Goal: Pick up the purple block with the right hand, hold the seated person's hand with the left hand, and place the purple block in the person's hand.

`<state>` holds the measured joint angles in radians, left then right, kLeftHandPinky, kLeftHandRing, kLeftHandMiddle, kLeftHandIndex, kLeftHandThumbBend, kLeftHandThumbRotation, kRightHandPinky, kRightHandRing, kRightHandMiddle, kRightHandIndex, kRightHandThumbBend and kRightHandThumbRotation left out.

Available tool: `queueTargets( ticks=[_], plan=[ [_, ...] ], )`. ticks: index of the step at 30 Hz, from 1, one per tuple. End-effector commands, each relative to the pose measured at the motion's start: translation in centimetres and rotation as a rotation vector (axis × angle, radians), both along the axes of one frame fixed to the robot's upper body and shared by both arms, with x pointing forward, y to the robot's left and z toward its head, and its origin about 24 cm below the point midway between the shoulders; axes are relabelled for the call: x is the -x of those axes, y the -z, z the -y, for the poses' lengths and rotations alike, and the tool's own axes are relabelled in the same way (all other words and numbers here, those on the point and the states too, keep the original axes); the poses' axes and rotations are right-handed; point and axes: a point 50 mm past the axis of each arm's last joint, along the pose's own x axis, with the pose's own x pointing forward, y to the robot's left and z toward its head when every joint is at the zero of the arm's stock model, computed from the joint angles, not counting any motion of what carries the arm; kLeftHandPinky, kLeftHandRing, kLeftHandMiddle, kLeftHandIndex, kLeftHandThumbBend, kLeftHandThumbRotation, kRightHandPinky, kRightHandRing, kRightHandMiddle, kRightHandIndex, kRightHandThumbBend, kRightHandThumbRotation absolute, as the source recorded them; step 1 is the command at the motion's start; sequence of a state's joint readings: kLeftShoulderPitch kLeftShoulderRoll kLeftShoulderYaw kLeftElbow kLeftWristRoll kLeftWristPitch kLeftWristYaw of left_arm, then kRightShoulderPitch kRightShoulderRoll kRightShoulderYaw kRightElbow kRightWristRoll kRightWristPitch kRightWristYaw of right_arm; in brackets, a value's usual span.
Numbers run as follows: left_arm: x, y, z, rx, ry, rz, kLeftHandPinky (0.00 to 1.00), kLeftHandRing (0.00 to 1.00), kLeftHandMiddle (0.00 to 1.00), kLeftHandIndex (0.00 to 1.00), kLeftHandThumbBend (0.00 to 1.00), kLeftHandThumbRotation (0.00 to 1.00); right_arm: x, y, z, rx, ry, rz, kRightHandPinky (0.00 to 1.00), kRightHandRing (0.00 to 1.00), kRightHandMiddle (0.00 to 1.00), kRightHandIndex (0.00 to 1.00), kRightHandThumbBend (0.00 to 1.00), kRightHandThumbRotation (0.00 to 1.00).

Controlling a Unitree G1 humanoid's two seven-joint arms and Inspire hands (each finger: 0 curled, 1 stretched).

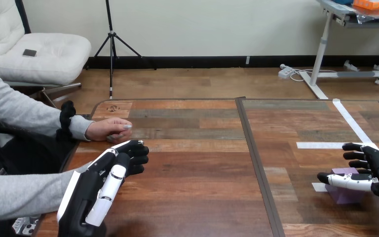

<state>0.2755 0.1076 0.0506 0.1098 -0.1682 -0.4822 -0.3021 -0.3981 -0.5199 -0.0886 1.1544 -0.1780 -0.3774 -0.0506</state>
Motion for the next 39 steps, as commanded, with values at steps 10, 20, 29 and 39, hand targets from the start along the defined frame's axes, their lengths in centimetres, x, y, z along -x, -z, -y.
queueTargets(
  ticks=[10, 20, 29, 39],
  plan=[
    [-1.4, -2.0, 0.3, -0.002, 0.017, 0.109, 0.74, 0.76, 0.75, 0.71, 0.39, 0.77, -0.3, 0.1, -0.3, 0.065, -0.042, -0.049, 0.62, 0.63, 0.67, 0.7, 0.95, 0.0],
    [-1.4, -2.1, 0.2, 0.0, 0.019, 0.113, 0.75, 0.77, 0.75, 0.7, 0.38, 0.76, -0.5, -0.3, -0.2, 0.138, -0.082, -0.079, 0.55, 0.57, 0.62, 0.65, 0.97, 0.0],
    [-1.5, -2.1, 0.1, 0.002, 0.021, 0.117, 0.75, 0.78, 0.76, 0.7, 0.35, 0.76, -0.7, -0.6, -0.1, 0.193, -0.101, -0.072, 0.49, 0.5, 0.55, 0.6, 0.98, 0.0],
    [-1.5, -2.1, 0.0, 0.003, 0.015, 0.12, 0.76, 0.78, 0.76, 0.7, 0.36, 0.76, -0.8, -0.9, 0.0, 0.242, -0.118, -0.066, 0.43, 0.47, 0.5, 0.52, 0.92, 0.0]
  ],
)
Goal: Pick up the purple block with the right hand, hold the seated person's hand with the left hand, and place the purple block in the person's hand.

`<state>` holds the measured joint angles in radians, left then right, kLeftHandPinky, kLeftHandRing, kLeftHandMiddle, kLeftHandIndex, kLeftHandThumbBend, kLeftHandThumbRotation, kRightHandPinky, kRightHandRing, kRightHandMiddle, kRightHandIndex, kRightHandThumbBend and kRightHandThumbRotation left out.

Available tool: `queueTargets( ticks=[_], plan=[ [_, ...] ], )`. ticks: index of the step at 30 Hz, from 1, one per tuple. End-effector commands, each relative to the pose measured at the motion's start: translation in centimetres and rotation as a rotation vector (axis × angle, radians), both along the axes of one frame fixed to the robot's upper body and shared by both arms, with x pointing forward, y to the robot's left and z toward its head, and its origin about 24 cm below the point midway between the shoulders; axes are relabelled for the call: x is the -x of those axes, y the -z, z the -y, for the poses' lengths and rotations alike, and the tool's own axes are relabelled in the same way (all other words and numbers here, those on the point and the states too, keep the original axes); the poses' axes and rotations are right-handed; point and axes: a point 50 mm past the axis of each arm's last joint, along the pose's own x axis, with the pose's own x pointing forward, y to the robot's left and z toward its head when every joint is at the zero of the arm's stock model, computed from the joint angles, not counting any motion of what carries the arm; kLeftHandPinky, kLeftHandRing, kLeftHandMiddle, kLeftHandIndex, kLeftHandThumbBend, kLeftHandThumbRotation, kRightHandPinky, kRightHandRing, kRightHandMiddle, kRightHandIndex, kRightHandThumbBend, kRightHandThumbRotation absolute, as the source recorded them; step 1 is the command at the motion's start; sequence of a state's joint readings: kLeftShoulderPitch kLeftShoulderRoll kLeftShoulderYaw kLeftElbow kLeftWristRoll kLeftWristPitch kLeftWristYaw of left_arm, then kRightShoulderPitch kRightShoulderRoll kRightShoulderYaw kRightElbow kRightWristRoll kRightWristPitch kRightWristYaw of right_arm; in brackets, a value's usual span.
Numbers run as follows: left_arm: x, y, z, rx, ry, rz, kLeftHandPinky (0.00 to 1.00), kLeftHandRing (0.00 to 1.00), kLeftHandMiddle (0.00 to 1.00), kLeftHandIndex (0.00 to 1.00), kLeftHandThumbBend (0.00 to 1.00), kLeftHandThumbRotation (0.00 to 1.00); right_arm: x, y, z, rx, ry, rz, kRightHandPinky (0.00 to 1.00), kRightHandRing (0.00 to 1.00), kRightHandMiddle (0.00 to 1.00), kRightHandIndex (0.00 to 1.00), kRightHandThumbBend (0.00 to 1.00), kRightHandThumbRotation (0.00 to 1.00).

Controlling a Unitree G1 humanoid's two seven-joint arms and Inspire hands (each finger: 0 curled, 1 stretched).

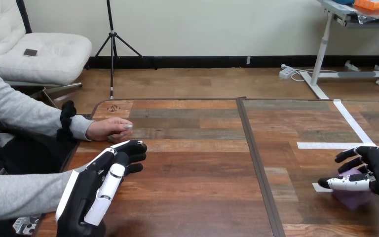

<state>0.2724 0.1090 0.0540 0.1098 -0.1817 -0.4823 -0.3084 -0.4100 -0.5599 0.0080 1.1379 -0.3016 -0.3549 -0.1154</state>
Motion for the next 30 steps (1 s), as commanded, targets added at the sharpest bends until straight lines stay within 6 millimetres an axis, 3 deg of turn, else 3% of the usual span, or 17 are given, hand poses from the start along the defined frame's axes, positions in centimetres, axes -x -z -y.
queueTargets(
  ticks=[1, 19, 30],
  plan=[
    [-1.49, -2.02, 0.14, -0.006, 0.015, 0.115, 0.76, 0.78, 0.76, 0.7, 0.37, 0.76, -0.35, -0.37, -0.01, 0.057, -0.04, -0.018, 0.43, 0.47, 0.5, 0.51, 0.92, 0.0],
    [-1.44, -2.05, 0.04, -0.009, 0.013, 0.112, 0.8, 0.79, 0.77, 0.69, 0.38, 0.76, -0.48, -0.97, -0.01, 0.078, -0.039, 0.05, 0.33, 0.38, 0.43, 0.45, 0.91, 0.0],
    [-1.45, -2.08, 0.05, -0.019, 0.008, 0.105, 0.78, 0.78, 0.76, 0.67, 0.38, 0.76, -0.56, -1.32, -0.15, 0.066, -0.043, 0.095, 0.32, 0.38, 0.42, 0.45, 0.91, 0.0]
  ],
)
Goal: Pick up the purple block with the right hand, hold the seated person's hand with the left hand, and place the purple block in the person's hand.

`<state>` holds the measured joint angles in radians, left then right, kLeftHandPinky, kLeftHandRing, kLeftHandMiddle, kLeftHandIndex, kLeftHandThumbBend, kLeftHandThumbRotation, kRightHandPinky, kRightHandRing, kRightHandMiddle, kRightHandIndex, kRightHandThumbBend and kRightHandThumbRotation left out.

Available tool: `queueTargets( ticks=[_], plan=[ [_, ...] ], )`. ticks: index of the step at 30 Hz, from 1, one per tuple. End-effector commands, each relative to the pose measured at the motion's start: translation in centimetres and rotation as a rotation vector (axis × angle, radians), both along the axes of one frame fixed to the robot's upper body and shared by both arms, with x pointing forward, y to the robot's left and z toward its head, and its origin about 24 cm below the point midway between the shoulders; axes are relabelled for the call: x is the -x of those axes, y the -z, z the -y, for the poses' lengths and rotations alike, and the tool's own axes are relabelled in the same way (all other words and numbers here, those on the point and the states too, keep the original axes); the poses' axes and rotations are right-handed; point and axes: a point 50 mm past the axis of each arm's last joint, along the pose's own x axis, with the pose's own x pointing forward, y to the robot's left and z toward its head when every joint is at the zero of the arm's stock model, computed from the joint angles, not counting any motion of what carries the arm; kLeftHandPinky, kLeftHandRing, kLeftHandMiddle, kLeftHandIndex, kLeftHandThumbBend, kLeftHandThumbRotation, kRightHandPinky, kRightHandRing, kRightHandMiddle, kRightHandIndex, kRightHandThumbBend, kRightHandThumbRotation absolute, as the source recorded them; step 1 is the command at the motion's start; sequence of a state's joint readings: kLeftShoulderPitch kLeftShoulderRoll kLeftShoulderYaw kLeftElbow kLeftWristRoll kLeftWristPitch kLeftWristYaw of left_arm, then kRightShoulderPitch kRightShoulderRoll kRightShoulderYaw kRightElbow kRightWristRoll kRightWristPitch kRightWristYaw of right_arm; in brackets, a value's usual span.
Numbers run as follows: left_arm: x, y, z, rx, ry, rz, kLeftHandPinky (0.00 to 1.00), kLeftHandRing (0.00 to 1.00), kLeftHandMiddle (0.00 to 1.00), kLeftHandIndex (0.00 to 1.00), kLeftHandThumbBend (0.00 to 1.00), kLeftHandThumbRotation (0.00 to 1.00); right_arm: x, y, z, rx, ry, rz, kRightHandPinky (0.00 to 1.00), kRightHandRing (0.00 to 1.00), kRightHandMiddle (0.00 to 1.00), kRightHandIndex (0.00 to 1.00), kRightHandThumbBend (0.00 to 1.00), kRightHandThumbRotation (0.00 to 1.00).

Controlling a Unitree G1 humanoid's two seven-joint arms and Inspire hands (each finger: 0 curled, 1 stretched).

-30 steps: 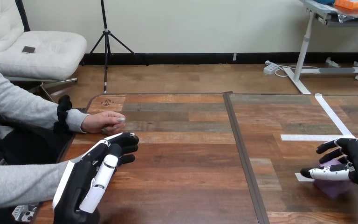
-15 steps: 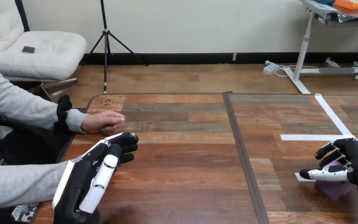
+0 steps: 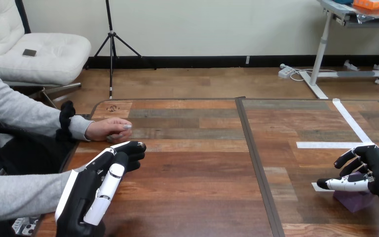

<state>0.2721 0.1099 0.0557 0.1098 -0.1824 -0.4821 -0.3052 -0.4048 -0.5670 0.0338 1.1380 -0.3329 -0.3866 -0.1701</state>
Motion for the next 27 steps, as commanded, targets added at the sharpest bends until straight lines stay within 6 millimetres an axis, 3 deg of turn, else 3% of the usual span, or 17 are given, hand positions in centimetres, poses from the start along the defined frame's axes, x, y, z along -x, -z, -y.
queueTargets(
  ticks=[1, 22, 27],
  plan=[
    [-1.45, -2.07, 0.12, -0.021, 0.012, 0.104, 0.78, 0.78, 0.75, 0.67, 0.38, 0.76, -0.62, -1.23, -0.02, 0.01, -0.026, 0.069, 0.32, 0.38, 0.42, 0.45, 0.91, 0.0],
    [-1.53, -2.13, 0.1, -0.035, 0.012, 0.111, 0.8, 0.81, 0.75, 0.63, 0.32, 0.78, -0.89, -1.99, -0.29, -0.007, -0.045, 0.141, 0.28, 0.33, 0.4, 0.45, 0.91, 0.0],
    [-1.53, -2.13, 0.13, -0.03, 0.009, 0.111, 0.8, 0.81, 0.76, 0.61, 0.3, 0.78, -1.0, -2.16, -0.35, -0.009, -0.048, 0.148, 0.31, 0.36, 0.42, 0.45, 0.91, 0.0]
  ],
)
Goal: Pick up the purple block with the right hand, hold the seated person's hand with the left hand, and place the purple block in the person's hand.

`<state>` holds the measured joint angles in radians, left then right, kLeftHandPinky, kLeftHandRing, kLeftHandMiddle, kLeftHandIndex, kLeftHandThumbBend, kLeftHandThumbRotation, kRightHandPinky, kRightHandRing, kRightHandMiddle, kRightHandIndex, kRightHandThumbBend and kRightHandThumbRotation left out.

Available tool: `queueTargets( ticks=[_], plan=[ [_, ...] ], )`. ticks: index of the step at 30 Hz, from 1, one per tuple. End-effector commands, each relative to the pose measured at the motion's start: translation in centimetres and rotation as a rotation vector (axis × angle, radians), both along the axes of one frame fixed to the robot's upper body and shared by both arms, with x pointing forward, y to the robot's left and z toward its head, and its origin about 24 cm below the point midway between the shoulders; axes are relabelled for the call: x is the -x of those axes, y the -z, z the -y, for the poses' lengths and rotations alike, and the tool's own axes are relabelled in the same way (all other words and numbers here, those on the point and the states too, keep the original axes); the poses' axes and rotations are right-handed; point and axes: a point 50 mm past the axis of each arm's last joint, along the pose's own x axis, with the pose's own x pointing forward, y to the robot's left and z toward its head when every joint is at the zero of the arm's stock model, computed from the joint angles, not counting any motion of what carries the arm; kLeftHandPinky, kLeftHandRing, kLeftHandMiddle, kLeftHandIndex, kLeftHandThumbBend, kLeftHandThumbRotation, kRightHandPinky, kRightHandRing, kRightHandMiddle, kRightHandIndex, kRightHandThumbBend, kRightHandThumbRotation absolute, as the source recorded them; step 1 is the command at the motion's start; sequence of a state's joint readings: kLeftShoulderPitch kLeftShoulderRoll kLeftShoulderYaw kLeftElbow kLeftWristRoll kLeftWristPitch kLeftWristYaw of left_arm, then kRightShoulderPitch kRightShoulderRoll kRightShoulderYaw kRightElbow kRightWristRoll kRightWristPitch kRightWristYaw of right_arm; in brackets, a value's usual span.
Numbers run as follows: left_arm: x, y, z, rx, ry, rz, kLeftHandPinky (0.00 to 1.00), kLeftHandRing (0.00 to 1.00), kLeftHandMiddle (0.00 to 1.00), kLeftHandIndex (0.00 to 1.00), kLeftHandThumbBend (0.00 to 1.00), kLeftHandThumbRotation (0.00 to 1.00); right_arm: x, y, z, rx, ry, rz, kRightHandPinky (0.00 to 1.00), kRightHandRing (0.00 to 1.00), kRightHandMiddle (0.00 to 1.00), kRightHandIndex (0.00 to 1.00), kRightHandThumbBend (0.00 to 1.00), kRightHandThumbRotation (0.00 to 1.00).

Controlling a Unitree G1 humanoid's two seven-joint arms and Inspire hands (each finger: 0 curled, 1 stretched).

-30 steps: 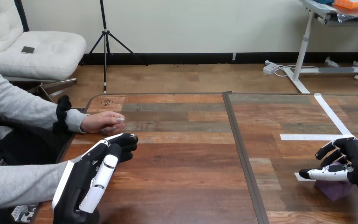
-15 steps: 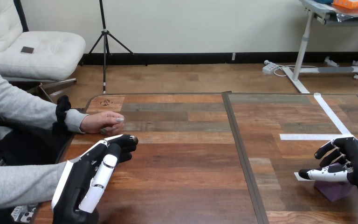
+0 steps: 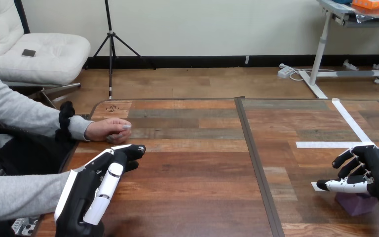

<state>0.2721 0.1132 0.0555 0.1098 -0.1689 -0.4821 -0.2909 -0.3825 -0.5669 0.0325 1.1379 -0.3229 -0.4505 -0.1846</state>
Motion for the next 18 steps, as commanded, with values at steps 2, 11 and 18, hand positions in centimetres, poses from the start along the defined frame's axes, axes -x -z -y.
queueTargets(
  ticks=[2, 11, 18],
  plan=[
    [-1.52, -2.15, 0.2, -0.02, 0.019, 0.112, 0.8, 0.81, 0.76, 0.61, 0.3, 0.78, -1.49, -2.33, -0.18, 0.007, -0.029, 0.108, 0.33, 0.38, 0.43, 0.46, 0.91, 0.0],
    [-1.54, -2.17, 0.24, -0.024, 0.02, 0.116, 0.81, 0.82, 0.77, 0.59, 0.29, 0.78, -1.63, -2.57, -0.21, -0.005, -0.06, 0.091, 0.4, 0.45, 0.49, 0.51, 0.98, 0.0],
    [-1.56, -2.18, 0.24, -0.022, 0.021, 0.114, 0.81, 0.82, 0.77, 0.59, 0.3, 0.79, -1.67, -2.62, -0.24, -0.004, -0.071, 0.073, 0.46, 0.52, 0.55, 0.56, 1.0, 0.0]
  ],
)
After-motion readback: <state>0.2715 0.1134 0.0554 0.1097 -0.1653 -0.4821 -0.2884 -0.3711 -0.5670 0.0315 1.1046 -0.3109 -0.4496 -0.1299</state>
